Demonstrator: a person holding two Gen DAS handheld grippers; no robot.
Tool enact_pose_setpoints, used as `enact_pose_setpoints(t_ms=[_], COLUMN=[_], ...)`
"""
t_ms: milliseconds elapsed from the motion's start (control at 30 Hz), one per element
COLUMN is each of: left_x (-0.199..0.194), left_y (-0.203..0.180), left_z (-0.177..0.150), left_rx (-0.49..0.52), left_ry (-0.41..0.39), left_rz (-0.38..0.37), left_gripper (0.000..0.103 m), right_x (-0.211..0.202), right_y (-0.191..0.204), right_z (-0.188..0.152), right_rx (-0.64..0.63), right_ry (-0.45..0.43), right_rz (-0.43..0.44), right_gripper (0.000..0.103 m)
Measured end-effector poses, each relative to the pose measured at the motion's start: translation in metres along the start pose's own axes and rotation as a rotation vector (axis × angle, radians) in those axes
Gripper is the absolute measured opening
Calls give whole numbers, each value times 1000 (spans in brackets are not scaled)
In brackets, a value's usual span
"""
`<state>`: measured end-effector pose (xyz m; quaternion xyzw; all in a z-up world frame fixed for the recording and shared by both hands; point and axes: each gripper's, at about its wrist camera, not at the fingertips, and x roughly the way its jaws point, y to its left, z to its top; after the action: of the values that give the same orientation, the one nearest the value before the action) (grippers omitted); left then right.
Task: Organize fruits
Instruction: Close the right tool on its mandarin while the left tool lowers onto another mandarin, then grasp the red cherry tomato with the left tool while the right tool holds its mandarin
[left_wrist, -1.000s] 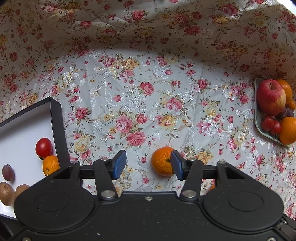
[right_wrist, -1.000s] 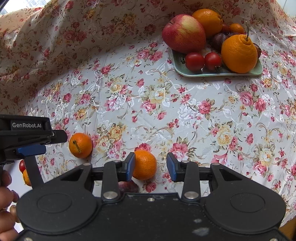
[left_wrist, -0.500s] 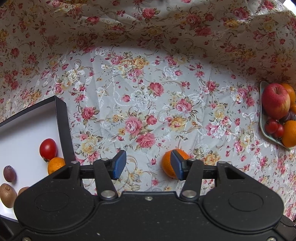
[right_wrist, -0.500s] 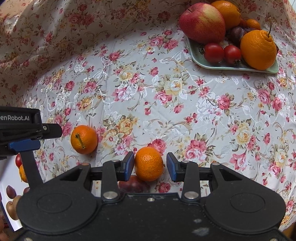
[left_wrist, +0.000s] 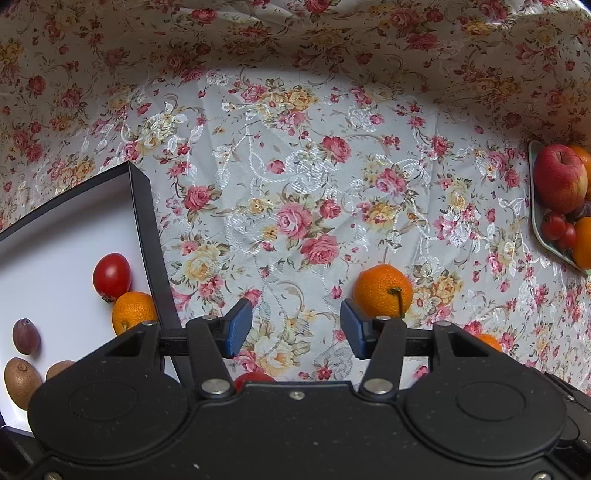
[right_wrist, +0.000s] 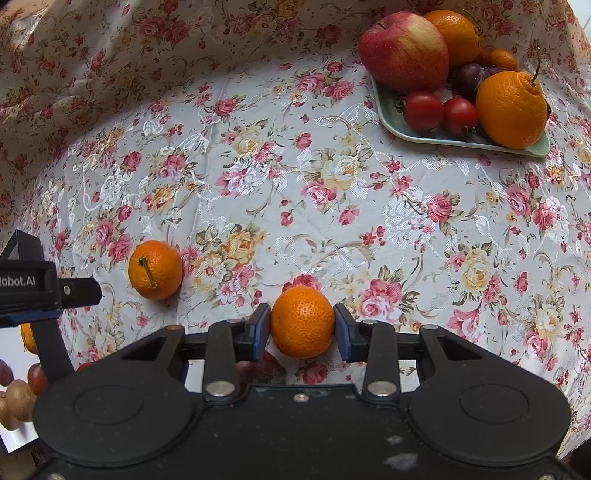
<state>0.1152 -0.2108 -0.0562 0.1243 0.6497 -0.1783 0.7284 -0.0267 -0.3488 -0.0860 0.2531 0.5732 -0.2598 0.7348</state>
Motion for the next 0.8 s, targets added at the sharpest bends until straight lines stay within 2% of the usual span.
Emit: enact_pose_setpoints(t_ms=[433,800], left_x=[1,-3], left_y=[8,17], left_z=[-26,-42], left_rx=[55,66], left_ry=[21,-4], left_rz=[21,50], left_gripper=[59,59], right_x=[-19,-27], right_y=[-12,-15], right_z=[-7,-25], right_rx=[48,49], right_ry=[-33,-39], right_rz=[11,13], right_gripper=[38,38])
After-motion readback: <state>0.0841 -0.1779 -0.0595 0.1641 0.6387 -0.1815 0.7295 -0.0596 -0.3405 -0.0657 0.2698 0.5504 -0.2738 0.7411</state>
